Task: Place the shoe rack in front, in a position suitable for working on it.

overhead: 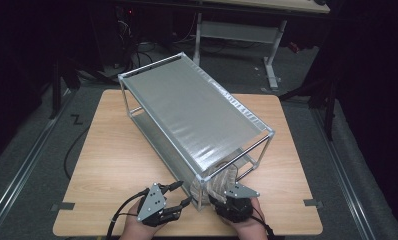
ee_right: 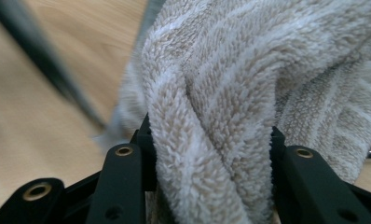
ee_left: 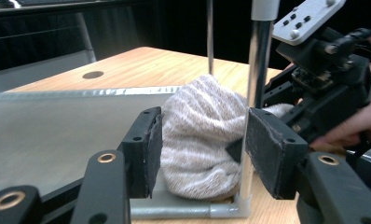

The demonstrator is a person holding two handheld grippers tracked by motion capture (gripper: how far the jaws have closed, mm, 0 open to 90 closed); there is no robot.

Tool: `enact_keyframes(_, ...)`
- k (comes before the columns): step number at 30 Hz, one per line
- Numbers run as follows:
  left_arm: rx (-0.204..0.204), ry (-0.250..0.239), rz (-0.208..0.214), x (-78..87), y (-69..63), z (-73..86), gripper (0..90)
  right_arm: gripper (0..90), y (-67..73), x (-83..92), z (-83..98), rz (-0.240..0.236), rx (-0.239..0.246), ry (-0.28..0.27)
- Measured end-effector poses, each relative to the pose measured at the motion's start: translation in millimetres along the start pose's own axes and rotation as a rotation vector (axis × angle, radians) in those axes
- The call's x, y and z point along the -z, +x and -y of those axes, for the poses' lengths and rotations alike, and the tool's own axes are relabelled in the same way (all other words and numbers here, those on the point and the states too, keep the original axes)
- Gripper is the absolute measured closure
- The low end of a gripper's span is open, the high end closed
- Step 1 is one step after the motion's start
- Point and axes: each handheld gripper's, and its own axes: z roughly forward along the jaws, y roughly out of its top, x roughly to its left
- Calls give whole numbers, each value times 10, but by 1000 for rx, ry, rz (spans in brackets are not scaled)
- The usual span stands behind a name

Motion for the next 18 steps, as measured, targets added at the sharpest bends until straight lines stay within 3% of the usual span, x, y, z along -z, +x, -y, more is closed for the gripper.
enact_keyframes(9,8,14,-32,104,47,49,458,568,-388,-11,-9,150,-58,6)
enact_keyframes(18,17,24,-58,184,81,84,488,569,-892,61,48,296,-174,0)
